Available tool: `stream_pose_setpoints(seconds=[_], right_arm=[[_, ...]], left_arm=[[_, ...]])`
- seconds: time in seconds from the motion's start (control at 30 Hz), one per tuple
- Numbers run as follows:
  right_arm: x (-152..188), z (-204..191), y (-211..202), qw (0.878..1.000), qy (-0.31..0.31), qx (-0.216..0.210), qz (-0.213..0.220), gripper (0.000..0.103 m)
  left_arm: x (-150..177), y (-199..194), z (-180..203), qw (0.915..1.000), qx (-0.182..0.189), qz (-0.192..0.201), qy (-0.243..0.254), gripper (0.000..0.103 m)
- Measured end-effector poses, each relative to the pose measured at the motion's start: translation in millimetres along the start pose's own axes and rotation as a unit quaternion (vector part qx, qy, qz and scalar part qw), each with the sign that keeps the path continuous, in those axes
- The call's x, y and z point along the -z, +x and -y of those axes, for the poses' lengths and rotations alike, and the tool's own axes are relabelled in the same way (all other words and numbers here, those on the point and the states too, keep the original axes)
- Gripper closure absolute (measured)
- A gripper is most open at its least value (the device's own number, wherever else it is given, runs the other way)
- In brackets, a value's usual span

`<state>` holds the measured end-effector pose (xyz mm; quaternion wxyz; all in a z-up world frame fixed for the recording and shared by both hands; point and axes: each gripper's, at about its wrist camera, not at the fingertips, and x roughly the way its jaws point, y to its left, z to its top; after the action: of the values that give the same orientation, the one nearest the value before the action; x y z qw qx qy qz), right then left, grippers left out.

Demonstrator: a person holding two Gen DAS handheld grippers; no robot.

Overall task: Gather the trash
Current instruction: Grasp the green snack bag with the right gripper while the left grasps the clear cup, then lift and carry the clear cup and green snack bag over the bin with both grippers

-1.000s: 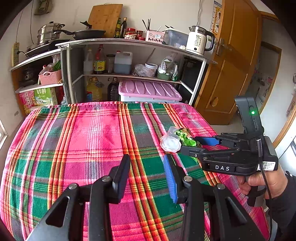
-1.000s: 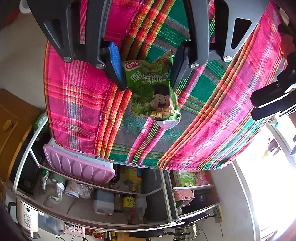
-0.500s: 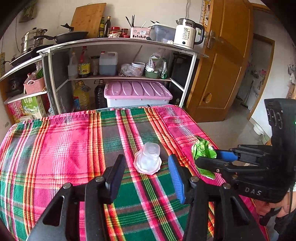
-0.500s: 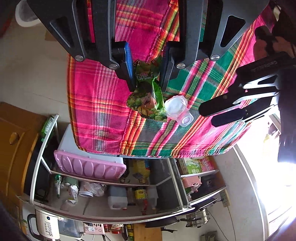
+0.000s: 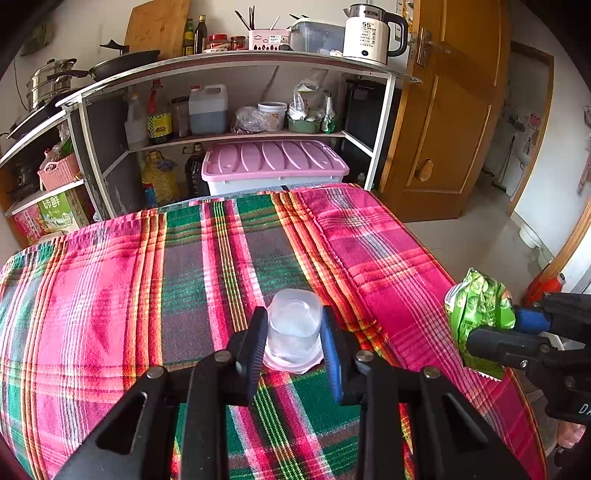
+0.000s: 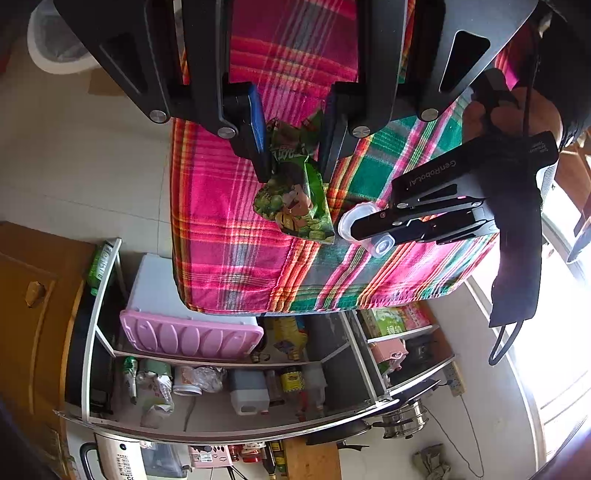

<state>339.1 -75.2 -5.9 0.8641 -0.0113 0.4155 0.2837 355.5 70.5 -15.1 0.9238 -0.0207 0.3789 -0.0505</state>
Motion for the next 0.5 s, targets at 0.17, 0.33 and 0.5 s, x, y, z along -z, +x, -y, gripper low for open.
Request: stream_pose_setpoints(seconds=[0.17, 0.33, 0.5], right_arm=[[7, 1, -14, 1.0, 0.004, 0.001, 0.008, 0.076], [19, -4, -41, 1.0, -0.001, 0.013, 0.025, 0.076], [39, -17, -76, 0.999, -0.006, 0.023, 0.043, 0.076]], left_arm=[[3, -11, 5, 0.9999, 0.009, 0.008, -0.001, 0.074], [11, -44, 15, 0.9994, 0.023, 0.025, -0.005, 0.074], [25, -87, 31, 0.9982, 0.037, 0.045, -0.01, 0.074]])
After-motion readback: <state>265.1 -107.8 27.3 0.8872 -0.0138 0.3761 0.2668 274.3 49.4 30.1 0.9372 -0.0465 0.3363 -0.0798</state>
